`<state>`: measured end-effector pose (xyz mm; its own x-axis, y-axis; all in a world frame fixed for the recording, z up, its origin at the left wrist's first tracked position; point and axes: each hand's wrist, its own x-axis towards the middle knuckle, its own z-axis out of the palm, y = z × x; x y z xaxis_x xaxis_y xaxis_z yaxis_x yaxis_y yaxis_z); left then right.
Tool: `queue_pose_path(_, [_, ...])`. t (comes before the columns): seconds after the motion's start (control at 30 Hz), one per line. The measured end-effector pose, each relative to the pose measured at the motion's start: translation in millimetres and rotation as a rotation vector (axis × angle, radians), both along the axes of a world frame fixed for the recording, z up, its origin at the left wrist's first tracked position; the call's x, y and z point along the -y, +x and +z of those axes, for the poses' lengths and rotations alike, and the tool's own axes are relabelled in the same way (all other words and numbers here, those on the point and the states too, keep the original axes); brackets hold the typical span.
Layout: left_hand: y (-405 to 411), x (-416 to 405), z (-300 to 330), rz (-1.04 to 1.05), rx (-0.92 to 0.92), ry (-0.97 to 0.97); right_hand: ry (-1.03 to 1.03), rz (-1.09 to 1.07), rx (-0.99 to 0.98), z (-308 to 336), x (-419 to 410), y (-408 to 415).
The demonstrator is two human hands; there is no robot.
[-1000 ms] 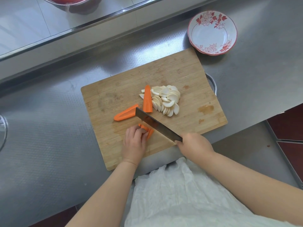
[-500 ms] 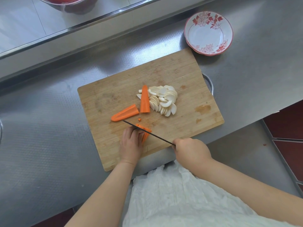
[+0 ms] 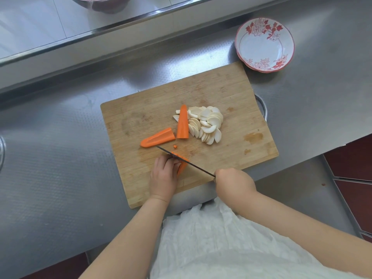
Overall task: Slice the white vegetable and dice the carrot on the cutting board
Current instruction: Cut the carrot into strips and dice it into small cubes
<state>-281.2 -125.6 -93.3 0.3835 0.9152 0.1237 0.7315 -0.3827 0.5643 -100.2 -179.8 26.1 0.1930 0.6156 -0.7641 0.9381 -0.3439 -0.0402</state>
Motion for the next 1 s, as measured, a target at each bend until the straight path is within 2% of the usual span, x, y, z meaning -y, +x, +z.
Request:
queue_pose_path(0.7, [-4, 7, 8, -0.004, -0.025, 0.011, -0.039, -0.228, -0.108, -24, -3, 13])
queue_pose_path(1.0, [-7, 3, 7, -0.006, -0.012, -0.051, 0.124, -0.099, -0.116, -12, 10, 10])
